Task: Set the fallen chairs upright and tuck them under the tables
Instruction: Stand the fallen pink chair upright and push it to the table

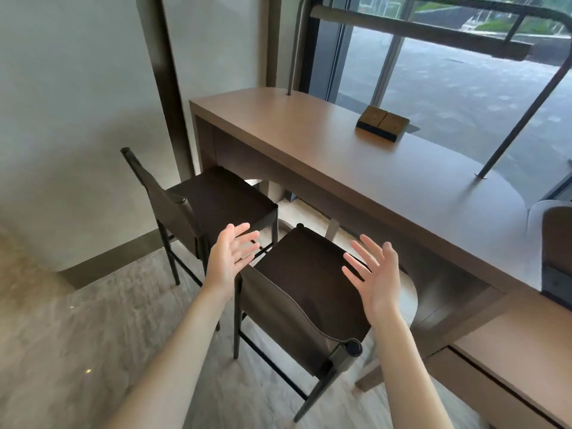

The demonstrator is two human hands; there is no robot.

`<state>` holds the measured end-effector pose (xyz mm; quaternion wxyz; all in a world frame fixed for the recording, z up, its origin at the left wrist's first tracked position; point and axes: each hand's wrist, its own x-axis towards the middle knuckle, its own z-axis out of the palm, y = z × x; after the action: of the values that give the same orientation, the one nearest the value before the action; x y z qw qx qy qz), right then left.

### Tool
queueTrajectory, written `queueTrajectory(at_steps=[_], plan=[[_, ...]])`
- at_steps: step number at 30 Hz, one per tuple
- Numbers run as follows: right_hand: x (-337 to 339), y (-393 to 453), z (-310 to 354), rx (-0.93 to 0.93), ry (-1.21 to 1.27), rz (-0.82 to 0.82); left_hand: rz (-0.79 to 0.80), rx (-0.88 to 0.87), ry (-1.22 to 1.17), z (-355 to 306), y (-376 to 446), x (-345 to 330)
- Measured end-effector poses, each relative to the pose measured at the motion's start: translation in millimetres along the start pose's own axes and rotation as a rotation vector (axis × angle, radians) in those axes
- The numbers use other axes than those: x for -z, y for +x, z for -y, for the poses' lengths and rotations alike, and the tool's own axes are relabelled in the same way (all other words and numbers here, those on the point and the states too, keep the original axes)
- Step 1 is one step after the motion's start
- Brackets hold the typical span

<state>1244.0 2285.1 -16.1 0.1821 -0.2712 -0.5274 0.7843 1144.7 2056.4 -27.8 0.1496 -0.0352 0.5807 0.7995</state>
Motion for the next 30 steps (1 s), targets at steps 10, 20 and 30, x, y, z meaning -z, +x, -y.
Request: queueTrajectory(at_steps=[10, 20, 30], plan=[[-75, -18, -20, -0.097, -0.149, 0.335, -0.409, -0.19, -0.068, -22, -82, 89], [-146, -78, -65, -0.35, -0.162, 0.752, -0.829, -0.298, -0.211, -13, -214, 157], [-158, -112, -74, -0.243, -0.247, 0.797, -0.95, -0.355, -0.268, -6, -260, 169]])
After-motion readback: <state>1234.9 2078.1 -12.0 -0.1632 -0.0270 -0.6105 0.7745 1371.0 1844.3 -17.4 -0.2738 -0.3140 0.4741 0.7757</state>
